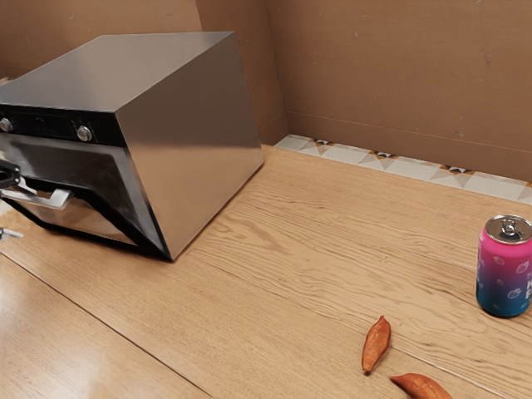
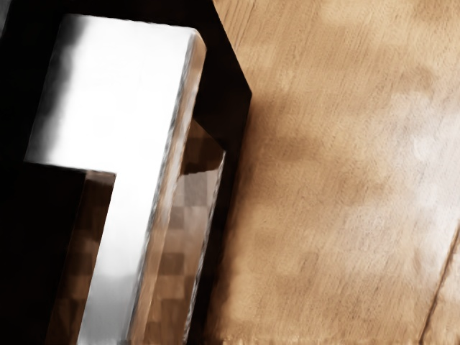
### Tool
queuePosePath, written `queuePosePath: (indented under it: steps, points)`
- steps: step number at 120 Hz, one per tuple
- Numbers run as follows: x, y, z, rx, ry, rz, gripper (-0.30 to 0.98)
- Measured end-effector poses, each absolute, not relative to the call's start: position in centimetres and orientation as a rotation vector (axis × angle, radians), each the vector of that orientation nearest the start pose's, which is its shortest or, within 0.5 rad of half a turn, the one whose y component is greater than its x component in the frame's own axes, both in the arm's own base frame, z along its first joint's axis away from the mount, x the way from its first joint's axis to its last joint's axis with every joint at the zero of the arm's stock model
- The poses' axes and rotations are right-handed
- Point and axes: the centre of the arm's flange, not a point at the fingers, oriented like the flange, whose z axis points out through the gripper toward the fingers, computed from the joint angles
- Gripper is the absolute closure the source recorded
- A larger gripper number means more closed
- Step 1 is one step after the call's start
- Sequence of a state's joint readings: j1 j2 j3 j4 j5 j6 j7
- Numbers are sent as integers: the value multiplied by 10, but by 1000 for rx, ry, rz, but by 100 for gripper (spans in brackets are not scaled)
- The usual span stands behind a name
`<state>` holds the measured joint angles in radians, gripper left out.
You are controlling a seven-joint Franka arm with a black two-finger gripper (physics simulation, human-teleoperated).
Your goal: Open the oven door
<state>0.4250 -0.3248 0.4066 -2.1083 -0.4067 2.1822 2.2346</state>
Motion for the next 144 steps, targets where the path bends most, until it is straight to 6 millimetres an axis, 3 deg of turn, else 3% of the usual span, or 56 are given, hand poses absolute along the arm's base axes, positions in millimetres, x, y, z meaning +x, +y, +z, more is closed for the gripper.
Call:
queuePosePath:
  steps: [2, 4, 8, 10, 12, 14, 16, 18, 20, 22, 26, 27, 32, 35, 37, 40, 46, 53, 58, 69, 76, 113, 144]
  points:
    - [305, 374, 580, -2238, 1540, -730, 12]
    - [264, 378, 579, -2255, 1488, -743, 11]
    - [144, 395, 591, -2285, 1289, -774, 9]
    - [84, 394, 618, -2256, 1190, -778, 8]
    - [45, 386, 667, -2195, 1128, -756, 7]
    - [26, 375, 713, -2150, 1100, -729, 6]
    - [25, 359, 762, -2107, 1103, -693, 6]
    - [38, 337, 811, -2060, 1131, -648, 5]
    - [69, 304, 863, -1996, 1183, -592, 5]
    - [105, 272, 898, -1954, 1240, -561, 4]
    - [185, 219, 926, -1943, 1358, -542, 4]
    - [218, 204, 927, -1942, 1414, -530, 3]
    - [357, 149, 896, -1994, 1663, -504, 3]
    - [417, 125, 865, -2051, 1779, -491, 2]
    - [445, 109, 847, -2084, 1835, -480, 2]
    - [473, 86, 828, -2129, 1886, -464, 2]
    - [506, 41, 794, -2210, 1930, -378, 2]
    - [547, 9, 733, -2349, 2009, -295, 1]
    - [560, 7, 710, -2457, 1968, -247, 1]
    - [564, 68, 692, -2733, 1638, -177, 1]
    - [562, 83, 688, -2836, 1470, -149, 0]
    - [571, 66, 673, -3038, 838, -2, 0]
    - [563, 69, 683, -3102, 554, -37, 0]
